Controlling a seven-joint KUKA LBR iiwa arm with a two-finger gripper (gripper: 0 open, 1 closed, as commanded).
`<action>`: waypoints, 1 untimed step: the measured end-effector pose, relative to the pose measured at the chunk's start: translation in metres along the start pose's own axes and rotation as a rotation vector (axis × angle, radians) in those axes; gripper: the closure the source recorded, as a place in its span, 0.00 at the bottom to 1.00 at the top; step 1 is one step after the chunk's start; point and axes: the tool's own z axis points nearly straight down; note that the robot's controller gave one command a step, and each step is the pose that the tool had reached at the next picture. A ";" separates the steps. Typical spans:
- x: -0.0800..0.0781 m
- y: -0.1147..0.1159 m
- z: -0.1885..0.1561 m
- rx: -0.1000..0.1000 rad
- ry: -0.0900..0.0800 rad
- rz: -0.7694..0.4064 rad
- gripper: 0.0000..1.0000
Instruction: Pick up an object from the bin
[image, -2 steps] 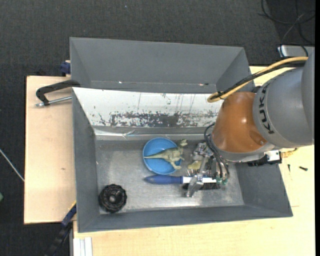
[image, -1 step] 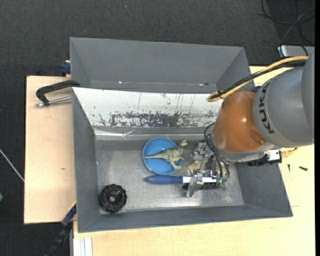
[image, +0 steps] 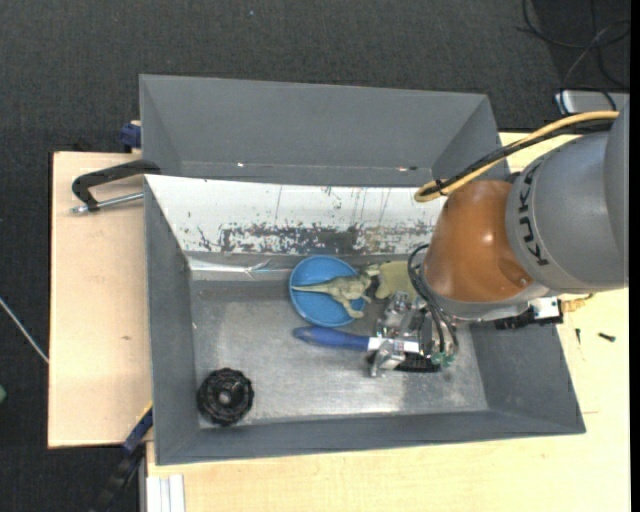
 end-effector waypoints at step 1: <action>-0.002 0.001 -0.048 0.001 0.003 -0.001 1.00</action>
Offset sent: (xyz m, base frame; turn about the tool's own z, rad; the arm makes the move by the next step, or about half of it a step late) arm 0.0002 0.0000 0.0450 0.0000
